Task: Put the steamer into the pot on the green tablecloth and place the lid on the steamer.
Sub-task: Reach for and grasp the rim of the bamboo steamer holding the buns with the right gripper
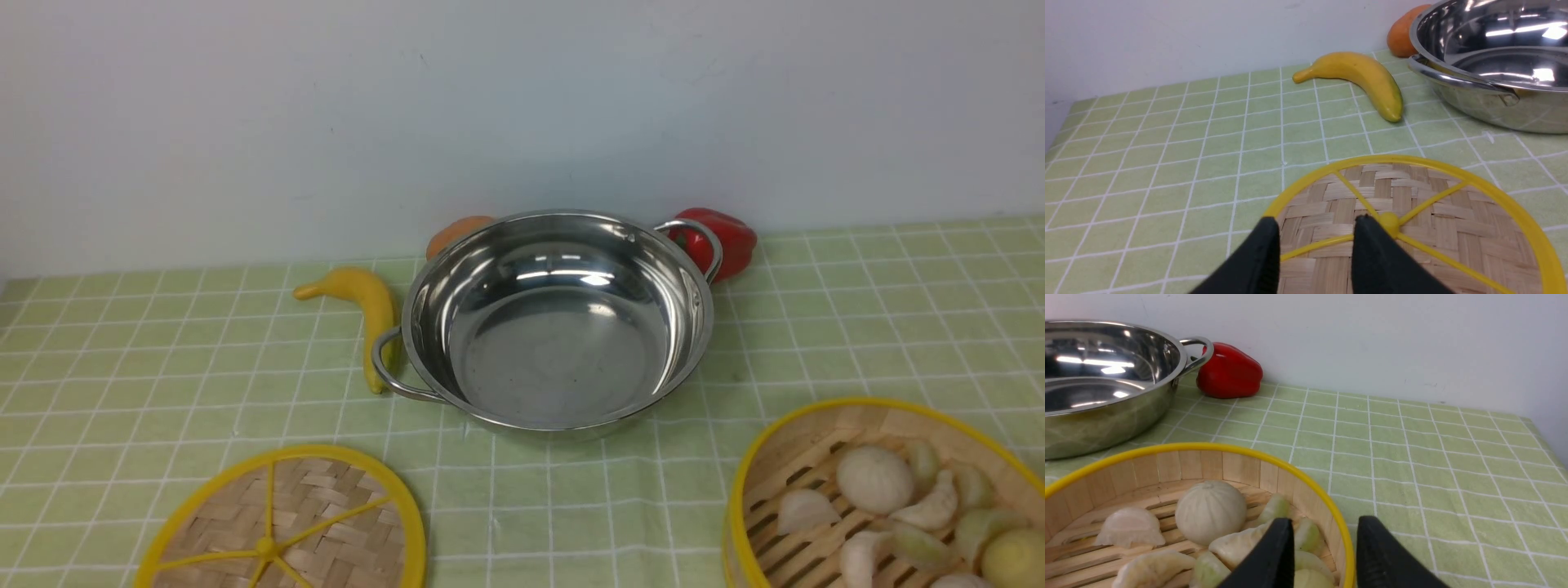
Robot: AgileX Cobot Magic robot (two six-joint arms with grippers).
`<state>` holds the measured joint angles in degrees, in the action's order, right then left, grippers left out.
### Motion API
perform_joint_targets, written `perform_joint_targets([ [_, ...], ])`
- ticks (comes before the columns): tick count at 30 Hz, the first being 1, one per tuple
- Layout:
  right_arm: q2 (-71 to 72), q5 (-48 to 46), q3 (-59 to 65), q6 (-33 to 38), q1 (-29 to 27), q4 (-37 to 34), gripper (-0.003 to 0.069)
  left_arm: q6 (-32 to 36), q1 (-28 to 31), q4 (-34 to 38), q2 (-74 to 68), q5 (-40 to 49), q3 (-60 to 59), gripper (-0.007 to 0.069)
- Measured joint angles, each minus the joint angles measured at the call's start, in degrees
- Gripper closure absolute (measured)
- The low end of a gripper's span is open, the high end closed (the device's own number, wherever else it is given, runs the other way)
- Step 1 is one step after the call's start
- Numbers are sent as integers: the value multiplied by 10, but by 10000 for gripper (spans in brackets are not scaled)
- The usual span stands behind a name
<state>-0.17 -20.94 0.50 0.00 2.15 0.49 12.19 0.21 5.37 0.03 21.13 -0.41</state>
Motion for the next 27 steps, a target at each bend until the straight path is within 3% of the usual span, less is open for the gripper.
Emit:
perform_joint_targets([
  [6,0,8,0,0,0,0,416,0,0,0,0,0,0,382],
  [10,0,72,0,-22,0,-9,416,0,0,0,0,0,0,382],
  [13,0,120,-35,-62,0,-40,416,0,0,0,0,0,0,382],
  [17,0,113,-101,-81,0,-58,416,0,0,0,0,0,0,382],
  [21,-25,27,-209,-80,0,-86,416,0,0,0,0,0,0,382],
  [25,-92,-162,-336,-25,0,-125,416,0,0,0,0,0,0,382],
  [27,-108,-207,-363,0,0,-133,416,0,0,0,0,0,0,382],
])
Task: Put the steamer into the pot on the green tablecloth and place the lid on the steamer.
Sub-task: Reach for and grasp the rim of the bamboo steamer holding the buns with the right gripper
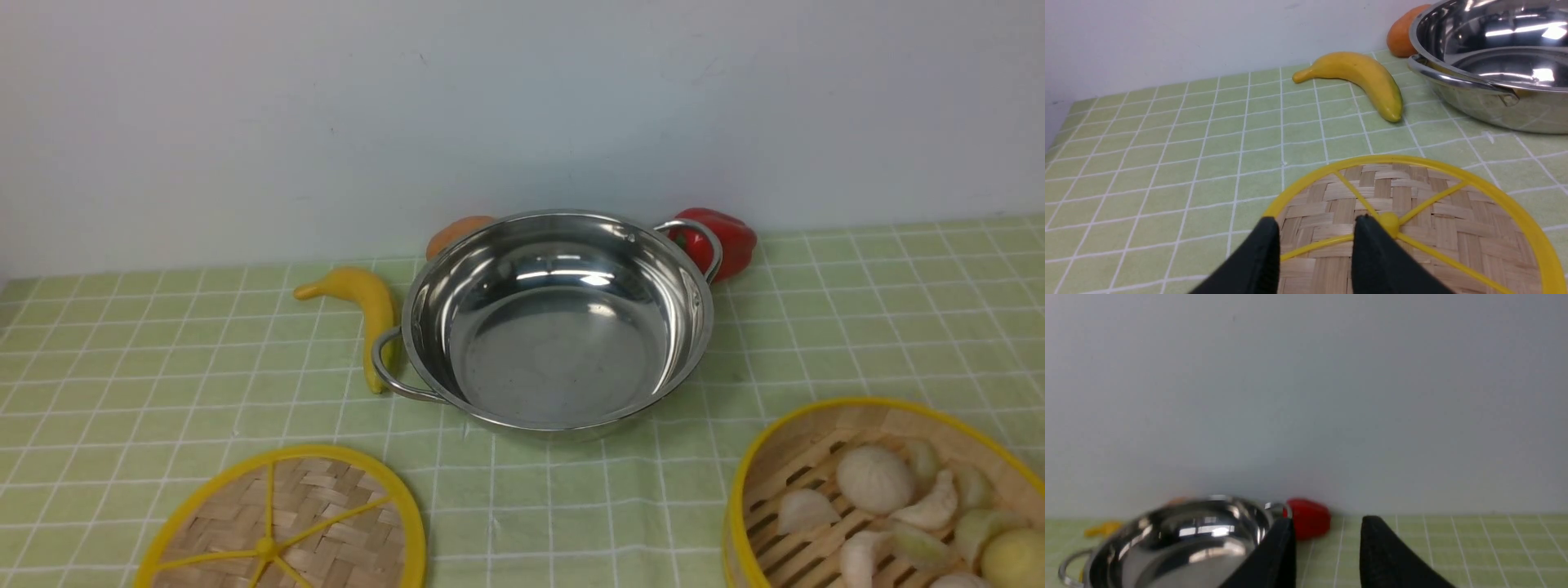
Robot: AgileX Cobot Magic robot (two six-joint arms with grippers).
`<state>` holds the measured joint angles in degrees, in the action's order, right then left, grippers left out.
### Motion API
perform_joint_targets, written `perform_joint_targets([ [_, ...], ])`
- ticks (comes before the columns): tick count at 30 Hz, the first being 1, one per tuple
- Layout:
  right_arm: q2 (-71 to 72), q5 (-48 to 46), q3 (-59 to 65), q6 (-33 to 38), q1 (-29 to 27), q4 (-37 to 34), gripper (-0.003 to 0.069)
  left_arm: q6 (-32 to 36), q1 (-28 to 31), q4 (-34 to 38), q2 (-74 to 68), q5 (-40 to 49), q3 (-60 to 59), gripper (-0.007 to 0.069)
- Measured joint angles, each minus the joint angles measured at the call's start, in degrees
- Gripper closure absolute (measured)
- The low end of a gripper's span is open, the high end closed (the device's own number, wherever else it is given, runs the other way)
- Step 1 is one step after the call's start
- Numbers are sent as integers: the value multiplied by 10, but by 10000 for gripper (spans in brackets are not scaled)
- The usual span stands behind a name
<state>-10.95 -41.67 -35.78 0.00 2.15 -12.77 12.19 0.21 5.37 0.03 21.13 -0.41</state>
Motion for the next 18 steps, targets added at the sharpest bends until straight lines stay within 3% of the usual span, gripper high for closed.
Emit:
perform_joint_targets([
  [2,-29,-100,-44,38,0,-21,416,0,0,0,0,0,0,382],
  [4,-41,-131,-60,49,0,-42,416,0,0,0,0,0,0,382],
  [18,-95,-173,-65,54,0,-246,416,0,0,0,0,0,0,382],
])
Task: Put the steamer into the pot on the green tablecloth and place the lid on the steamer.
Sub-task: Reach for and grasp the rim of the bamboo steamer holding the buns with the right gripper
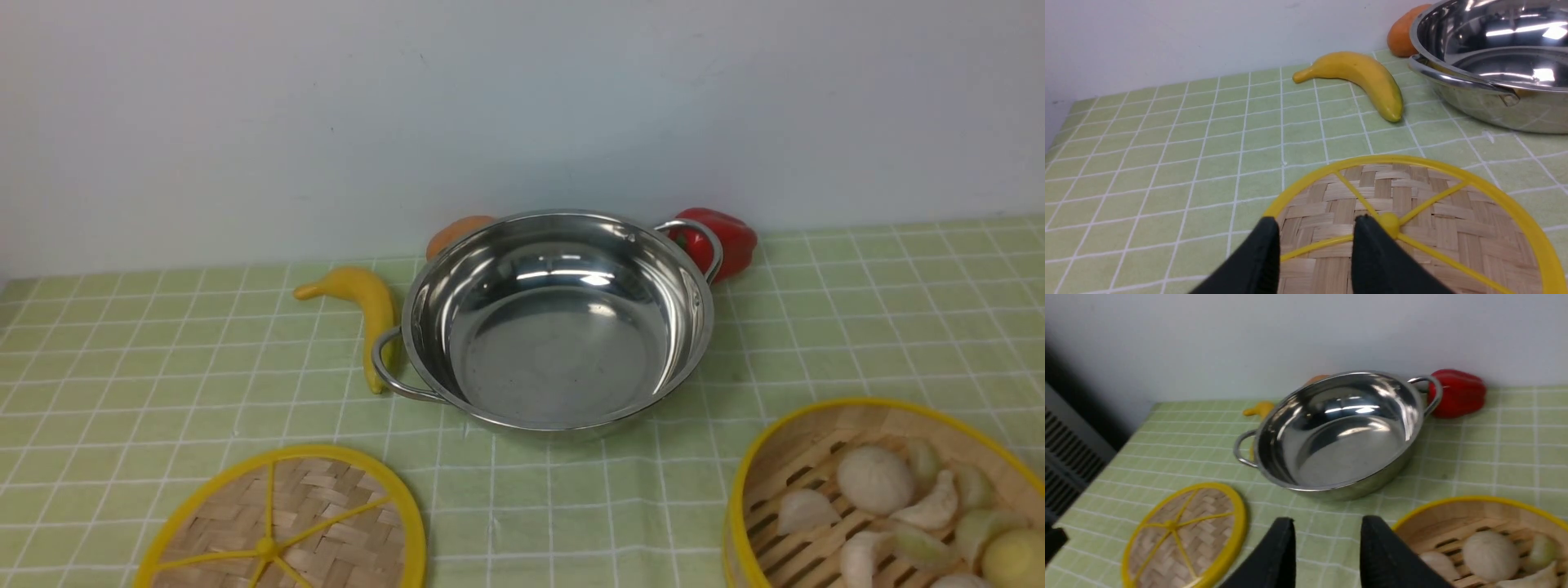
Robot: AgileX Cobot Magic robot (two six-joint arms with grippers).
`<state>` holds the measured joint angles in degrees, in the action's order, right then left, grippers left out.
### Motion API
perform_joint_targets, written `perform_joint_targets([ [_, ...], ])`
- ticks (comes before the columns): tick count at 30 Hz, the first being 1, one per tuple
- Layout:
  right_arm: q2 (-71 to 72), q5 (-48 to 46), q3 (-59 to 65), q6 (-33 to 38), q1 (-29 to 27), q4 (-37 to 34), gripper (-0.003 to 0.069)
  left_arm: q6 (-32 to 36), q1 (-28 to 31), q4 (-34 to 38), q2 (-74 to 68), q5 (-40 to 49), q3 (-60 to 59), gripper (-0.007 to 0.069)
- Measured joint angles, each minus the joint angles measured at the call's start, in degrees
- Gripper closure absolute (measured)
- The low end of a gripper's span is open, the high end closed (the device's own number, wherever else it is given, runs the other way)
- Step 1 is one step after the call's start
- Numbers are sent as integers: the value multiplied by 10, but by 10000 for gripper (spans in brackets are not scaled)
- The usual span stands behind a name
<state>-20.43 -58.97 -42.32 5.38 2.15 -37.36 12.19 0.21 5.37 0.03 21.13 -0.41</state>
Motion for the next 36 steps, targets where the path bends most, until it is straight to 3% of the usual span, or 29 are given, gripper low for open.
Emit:
perform_joint_targets([
  [5,-43,-34,-1,24,0,-39,416,0,0,0,0,0,0,382],
  [10,-142,-71,-5,112,0,-27,416,0,0,0,0,0,0,382],
  [15,-269,-101,-37,251,0,-10,416,0,0,0,0,0,0,382],
  [18,-324,-110,-52,287,0,3,416,0,0,0,0,0,0,382],
  [23,-411,-107,-75,280,40,63,416,0,0,0,0,0,0,382],
  [24,-451,-92,-86,261,94,107,416,0,0,0,0,0,0,382],
  [27,-508,-61,-101,203,166,164,416,0,0,0,0,0,0,382],
  [36,-621,-17,-128,68,276,242,416,0,0,0,0,0,0,382],
])
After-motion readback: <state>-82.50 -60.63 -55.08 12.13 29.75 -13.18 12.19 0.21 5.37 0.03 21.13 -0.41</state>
